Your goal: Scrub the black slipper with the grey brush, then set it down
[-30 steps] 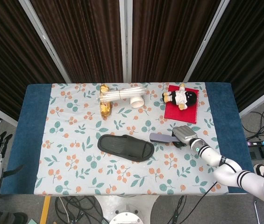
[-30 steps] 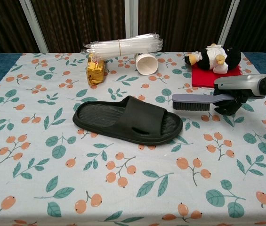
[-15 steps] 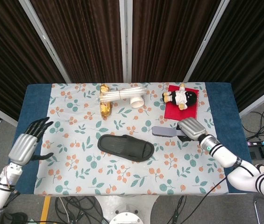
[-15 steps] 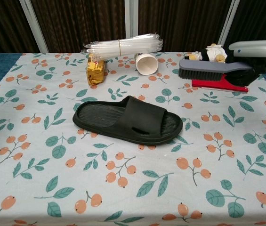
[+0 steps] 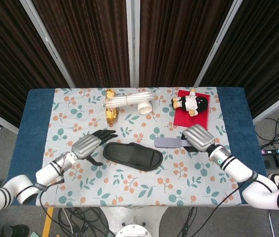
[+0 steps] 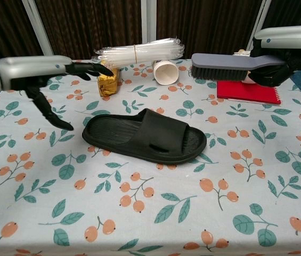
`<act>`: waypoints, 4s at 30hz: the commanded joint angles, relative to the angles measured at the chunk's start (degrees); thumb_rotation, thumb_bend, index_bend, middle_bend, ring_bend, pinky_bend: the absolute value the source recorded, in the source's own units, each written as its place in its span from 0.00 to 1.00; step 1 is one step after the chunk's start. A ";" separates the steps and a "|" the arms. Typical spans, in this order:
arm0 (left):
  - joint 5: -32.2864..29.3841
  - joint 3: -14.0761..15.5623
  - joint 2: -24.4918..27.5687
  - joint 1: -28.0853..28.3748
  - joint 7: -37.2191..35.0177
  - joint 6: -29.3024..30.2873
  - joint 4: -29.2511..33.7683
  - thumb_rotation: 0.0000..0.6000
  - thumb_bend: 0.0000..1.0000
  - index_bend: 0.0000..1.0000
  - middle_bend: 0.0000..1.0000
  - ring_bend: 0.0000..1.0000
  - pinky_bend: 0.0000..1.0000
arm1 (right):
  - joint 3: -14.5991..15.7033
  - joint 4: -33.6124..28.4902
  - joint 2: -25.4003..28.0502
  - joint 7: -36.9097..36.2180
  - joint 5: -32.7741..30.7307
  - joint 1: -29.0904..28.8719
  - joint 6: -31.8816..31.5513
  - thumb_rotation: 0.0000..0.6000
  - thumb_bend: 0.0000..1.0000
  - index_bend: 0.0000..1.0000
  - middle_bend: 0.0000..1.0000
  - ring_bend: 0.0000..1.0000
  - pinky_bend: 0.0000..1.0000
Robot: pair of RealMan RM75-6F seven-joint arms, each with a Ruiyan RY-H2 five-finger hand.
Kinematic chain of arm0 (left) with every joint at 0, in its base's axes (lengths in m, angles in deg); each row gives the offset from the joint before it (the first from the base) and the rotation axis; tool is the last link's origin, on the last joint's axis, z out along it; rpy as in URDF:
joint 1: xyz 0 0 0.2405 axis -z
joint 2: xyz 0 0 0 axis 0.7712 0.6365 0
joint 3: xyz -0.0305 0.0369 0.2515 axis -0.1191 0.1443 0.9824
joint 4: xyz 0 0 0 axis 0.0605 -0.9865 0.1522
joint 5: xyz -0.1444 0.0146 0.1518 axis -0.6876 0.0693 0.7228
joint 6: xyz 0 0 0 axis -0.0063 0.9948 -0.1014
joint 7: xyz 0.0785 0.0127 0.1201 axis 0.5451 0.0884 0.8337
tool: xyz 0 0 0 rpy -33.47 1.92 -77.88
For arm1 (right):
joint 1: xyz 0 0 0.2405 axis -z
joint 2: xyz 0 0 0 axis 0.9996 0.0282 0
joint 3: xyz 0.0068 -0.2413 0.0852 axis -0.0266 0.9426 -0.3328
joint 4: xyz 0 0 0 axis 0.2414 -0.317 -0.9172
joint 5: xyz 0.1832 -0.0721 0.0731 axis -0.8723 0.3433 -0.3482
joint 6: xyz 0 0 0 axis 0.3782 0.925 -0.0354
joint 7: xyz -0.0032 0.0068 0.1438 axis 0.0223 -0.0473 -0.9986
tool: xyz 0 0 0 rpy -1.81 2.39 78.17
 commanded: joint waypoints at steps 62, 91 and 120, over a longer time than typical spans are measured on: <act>-10.38 3.58 -19.42 10.14 -2.50 -5.84 -21.14 1.00 0.10 0.42 0.51 0.34 0.30 | 0.57 21.29 -25.72 12.90 -2.80 -4.84 1.49 1.00 0.64 1.00 1.00 1.00 1.00; -11.16 3.73 -19.21 10.60 -1.96 -6.36 -20.83 1.00 0.10 0.42 0.51 0.34 0.30 | 0.97 22.57 -26.21 13.40 -4.12 -6.29 4.84 1.00 0.64 1.00 1.00 1.00 1.00; -11.71 1.71 -14.17 7.52 2.95 2.13 -14.41 1.00 0.07 0.13 0.13 0.02 0.15 | 2.21 17.96 -14.34 10.10 -8.63 -2.08 3.82 1.00 0.40 0.99 0.94 0.99 0.99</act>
